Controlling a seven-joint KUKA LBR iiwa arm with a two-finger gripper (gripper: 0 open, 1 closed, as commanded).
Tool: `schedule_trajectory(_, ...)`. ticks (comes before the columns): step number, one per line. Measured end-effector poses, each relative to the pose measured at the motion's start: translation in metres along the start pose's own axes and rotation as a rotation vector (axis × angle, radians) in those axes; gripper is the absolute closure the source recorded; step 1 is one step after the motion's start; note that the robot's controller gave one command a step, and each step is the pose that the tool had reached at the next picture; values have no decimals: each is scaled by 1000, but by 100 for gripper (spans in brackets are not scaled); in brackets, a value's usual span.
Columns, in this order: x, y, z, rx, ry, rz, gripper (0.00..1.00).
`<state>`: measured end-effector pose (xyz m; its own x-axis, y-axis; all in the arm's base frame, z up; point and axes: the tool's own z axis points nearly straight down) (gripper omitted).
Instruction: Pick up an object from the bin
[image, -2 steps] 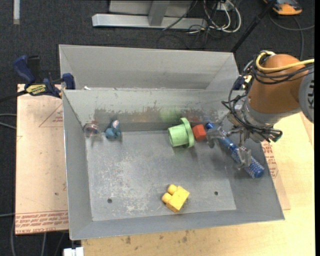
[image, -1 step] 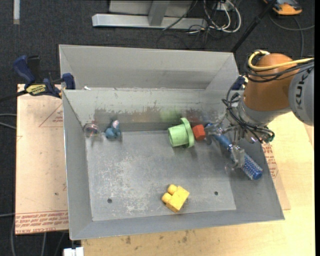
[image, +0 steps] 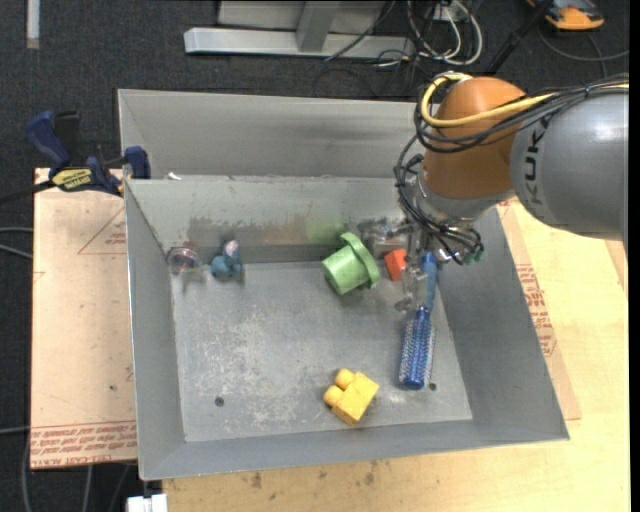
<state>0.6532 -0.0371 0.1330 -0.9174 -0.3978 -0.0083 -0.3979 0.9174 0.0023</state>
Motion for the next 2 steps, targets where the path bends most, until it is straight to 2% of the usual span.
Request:
schedule_trajectory(1,-4,33,54,-1,8,231,0)
schedule_trajectory(2,-4,32,52,2,5,231,100)
